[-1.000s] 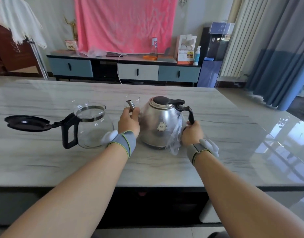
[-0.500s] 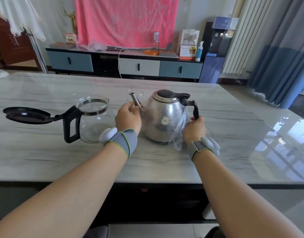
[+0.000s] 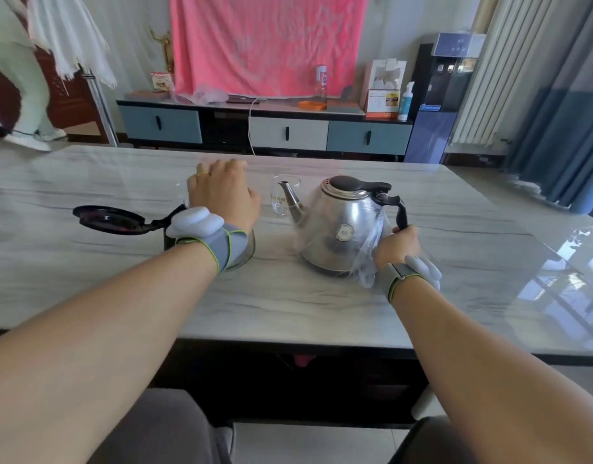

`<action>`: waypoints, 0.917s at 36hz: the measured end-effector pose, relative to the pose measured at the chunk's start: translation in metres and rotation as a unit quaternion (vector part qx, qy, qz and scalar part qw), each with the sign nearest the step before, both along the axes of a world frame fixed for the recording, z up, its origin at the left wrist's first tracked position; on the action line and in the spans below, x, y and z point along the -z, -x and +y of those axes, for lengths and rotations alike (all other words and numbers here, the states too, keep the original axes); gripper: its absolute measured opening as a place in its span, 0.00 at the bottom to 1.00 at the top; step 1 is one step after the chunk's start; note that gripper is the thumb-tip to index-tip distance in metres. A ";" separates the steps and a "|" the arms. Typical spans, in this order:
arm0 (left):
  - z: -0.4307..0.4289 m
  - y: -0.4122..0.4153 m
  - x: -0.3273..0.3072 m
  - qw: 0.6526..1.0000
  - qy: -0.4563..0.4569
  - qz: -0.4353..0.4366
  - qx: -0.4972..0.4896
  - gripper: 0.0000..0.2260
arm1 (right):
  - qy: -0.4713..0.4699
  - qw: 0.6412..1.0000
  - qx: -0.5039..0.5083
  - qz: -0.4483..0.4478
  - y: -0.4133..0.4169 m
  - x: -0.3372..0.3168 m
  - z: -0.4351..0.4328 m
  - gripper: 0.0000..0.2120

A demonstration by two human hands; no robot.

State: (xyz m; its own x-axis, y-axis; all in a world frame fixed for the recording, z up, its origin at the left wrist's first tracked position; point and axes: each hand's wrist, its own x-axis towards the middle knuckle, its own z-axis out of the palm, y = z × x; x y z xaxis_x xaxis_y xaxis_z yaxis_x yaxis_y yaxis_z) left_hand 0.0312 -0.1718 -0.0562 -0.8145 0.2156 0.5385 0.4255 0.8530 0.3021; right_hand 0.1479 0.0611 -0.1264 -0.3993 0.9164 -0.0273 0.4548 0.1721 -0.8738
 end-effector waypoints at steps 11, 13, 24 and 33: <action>0.005 0.018 0.011 0.973 0.086 -0.186 -0.102 0.24 | -0.005 0.996 0.069 0.047 0.000 0.006 0.013 0.07; 0.009 0.016 0.013 0.975 0.096 -0.174 -0.097 0.22 | -0.008 0.996 0.078 0.044 -0.003 0.007 0.019 0.05; 0.047 0.003 0.019 0.989 0.094 -0.114 -0.014 0.21 | -0.008 0.995 0.090 0.039 -0.022 0.010 0.049 0.12; 0.069 0.000 0.029 0.993 0.092 -0.067 0.018 0.21 | -0.001 0.993 0.104 0.059 -0.025 0.012 0.059 0.11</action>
